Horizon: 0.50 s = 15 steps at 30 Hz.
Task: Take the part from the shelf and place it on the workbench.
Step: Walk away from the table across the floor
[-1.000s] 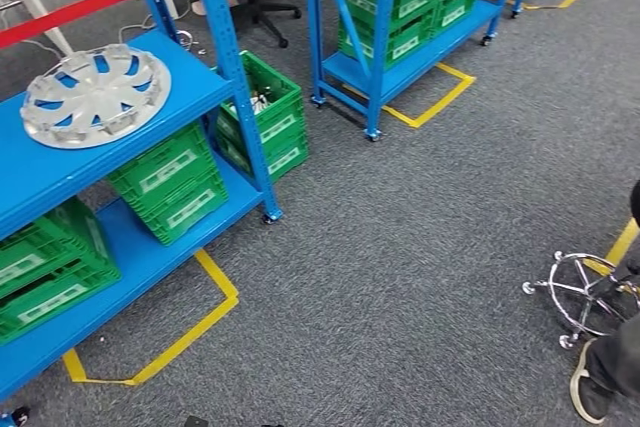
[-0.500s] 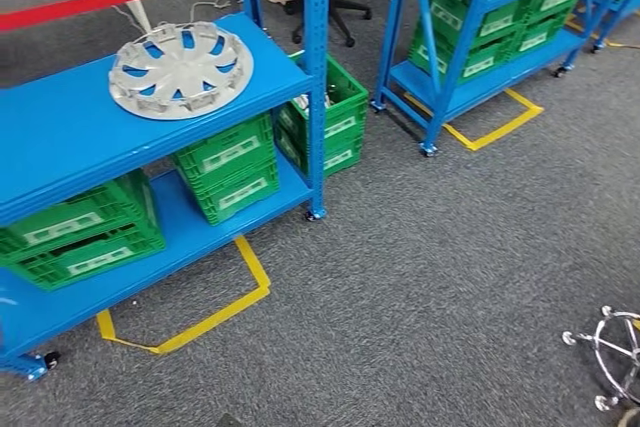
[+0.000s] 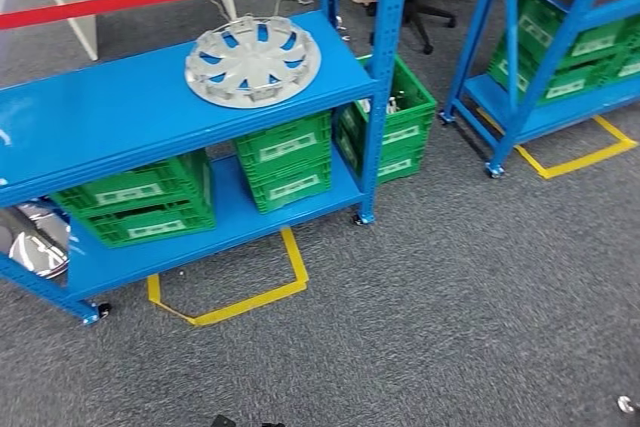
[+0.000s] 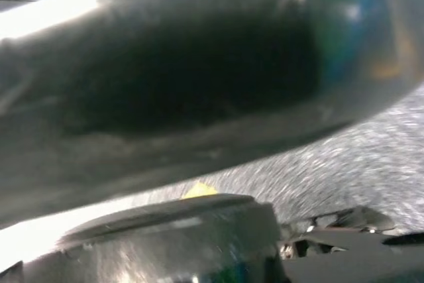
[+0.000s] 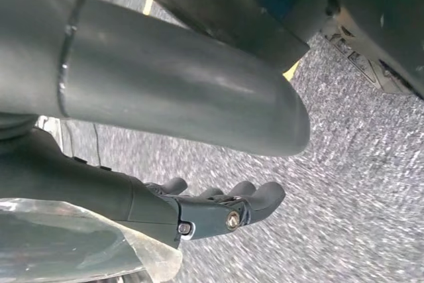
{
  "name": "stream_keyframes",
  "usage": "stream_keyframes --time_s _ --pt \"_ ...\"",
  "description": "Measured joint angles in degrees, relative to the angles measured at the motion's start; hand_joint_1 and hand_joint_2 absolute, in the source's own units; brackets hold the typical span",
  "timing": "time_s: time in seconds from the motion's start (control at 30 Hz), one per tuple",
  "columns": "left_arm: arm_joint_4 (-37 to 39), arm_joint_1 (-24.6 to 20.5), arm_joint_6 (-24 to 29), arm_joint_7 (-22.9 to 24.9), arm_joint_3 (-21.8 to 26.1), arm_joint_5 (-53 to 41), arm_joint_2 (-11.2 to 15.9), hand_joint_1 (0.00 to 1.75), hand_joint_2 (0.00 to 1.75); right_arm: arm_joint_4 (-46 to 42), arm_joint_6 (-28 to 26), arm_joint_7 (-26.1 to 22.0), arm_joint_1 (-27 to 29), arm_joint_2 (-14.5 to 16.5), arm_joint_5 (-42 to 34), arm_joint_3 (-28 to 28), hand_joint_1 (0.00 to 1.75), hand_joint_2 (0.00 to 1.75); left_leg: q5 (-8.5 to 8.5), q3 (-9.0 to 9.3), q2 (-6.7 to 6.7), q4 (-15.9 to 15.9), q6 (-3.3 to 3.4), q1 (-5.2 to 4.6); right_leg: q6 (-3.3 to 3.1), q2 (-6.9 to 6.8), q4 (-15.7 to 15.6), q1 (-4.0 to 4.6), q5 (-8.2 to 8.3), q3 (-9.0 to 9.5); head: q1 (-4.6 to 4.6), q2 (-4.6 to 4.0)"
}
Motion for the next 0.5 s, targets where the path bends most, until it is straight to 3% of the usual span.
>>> stream_keyframes --time_s 0.03,0.1,0.17,0.23,0.27,0.33,0.37,0.43,0.47,0.5 --pt "0.0 0.08 -0.07 0.38 0.38 -0.01 0.05 0.0 0.0 0.0 -0.47 -0.26 -0.03 -0.16 0.13 0.14 0.0 0.0 2.04 1.66 0.53 -3.28 0.14 -0.01 0.1 -0.75 0.0 0.0 -0.19 0.28 -0.01 0.0" --pt "0.0 0.13 -0.09 1.4 0.74 -0.74 0.15 0.0 0.0 0.0 -1.59 -0.57 -0.1 -0.43 0.27 0.4 0.0 0.0 4.88 5.46 3.07 -10.79 0.69 -0.44 0.6 -2.06 0.03 0.2 -0.72 0.65 -0.03 0.0" --pt "0.0 0.07 -0.09 2.24 0.8 -1.55 0.21 0.0 0.0 0.0 -2.45 -0.62 -0.16 -0.72 0.32 0.57 0.0 0.0 5.07 7.04 4.58 -14.07 1.37 -0.93 1.28 -3.28 -0.08 0.5 -1.24 0.82 0.05 0.0" --pt "0.0 0.23 0.13 2.99 0.93 -1.53 0.33 0.0 0.0 -0.01 -2.71 -0.64 -0.35 -0.92 0.49 0.75 0.0 0.0 4.94 7.09 3.46 -14.43 2.05 -0.95 1.85 -4.45 -0.43 0.61 -1.57 1.64 0.12 0.0" --pt "0.0 0.35 0.36 3.35 1.17 -0.84 0.39 0.0 0.0 -0.02 -2.73 -0.71 -0.44 -0.94 0.61 0.89 0.0 0.0 5.02 7.22 2.81 -14.65 2.37 -0.82 2.13 -3.96 -0.25 0.55 -1.99 1.9 0.19 0.0" --pt "0.0 0.25 0.79 3.3 2.56 2.72 0.42 0.0 0.0 -0.02 -2.81 -1.17 -0.48 -0.95 0.62 1.13 0.0 0.0 5.31 7.46 1.51 -15.07 2.93 -0.47 2.54 -0.91 3.11 0.4 -4.25 0.53 0.52 0.0" --pt "0.0 0.11 1.03 2.57 3.7 4.77 0.35 0.0 0.0 -0.01 -2.87 -1.58 -0.41 -0.95 0.49 1.18 0.0 0.0 5.34 7.45 0.89 -15.1 3.06 -0.42 2.61 1.01 6.58 0.33 -5.94 -1.22 0.73 0.0" --pt "0.0 -0.11 1.83 0.16 5.98 6.5 0.21 0.0 0.0 0.0 -3.15 -2.39 -0.06 -0.92 0.26 1.19 0.0 0.0 5.31 7.44 -0.67 -15.07 3.22 -0.45 2.58 2.62 13.93 0.33 -8.21 -5.39 0.85 0.0" --pt "0.0 -0.14 2.3 -0.84 6.66 5.94 0.16 0.0 0.0 0.01 -3.36 -2.63 0.13 -0.88 0.3 1.19 0.0 0.0 5.28 7.48 -1.57 -15.06 3.25 -0.47 2.5 2.86 15.59 0.35 -7.84 -6.79 0.86 0.0" --pt "0.0 -0.18 2.66 -1.45 6.99 4.97 0.15 0.0 0.0 0.01 -3.61 -2.73 0.27 -0.84 0.42 1.2 0.0 0.0 5.23 7.55 -2.33 -15.04 3.26 -0.47 2.42 2.98 15.09 0.36 -6.33 -7.26 0.86 0.0"
